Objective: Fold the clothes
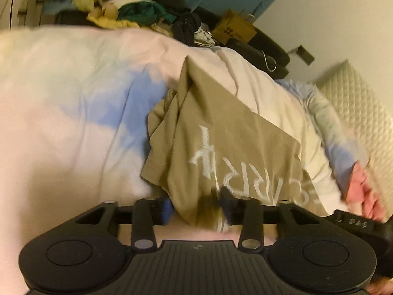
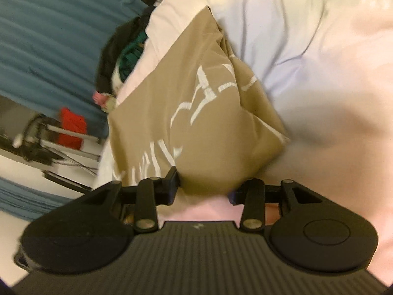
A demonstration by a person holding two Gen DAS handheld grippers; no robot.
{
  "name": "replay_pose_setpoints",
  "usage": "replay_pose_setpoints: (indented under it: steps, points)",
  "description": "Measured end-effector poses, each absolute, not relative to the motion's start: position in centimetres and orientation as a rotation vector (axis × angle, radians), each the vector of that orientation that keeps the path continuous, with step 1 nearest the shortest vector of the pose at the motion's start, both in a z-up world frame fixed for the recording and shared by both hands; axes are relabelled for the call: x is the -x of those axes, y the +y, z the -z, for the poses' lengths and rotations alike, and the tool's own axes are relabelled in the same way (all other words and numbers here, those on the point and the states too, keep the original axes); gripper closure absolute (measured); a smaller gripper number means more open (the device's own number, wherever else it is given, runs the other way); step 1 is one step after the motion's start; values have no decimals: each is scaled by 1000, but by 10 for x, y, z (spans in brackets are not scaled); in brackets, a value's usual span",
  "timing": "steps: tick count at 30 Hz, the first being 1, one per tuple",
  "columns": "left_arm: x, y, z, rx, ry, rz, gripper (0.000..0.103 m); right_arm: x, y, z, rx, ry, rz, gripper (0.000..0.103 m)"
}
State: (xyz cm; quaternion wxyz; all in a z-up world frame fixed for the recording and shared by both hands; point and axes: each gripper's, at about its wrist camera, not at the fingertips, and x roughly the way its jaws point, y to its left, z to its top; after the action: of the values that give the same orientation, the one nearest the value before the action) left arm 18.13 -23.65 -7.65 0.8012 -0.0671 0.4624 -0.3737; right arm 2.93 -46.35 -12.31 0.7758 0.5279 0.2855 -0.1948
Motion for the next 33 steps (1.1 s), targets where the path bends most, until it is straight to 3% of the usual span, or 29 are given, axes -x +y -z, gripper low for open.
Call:
replay_pose_setpoints:
  steps: [7,8,10,11,15,22,33]
  points:
    - [-130,-219,-12,48,845,827,28,21,-436,40,-957,561,436,61]
    - [-120,-216,-27,23,817,829,28,28,-431,27,-921,547,431,57]
    - [-95,-206,-58,-29,756,831,20,48,-417,1,-847,509,420,35]
    - [-84,-200,-72,-40,721,835,17,59,-409,-12,-809,489,414,15]
    - [-35,-167,-116,-53,592,856,1,89,-371,-46,-629,448,405,16]
    - [40,-114,-147,-105,433,836,0,128,-304,-64,-448,381,385,16]
    - [97,-60,-128,-85,352,784,0,149,-262,-38,-313,301,415,16]
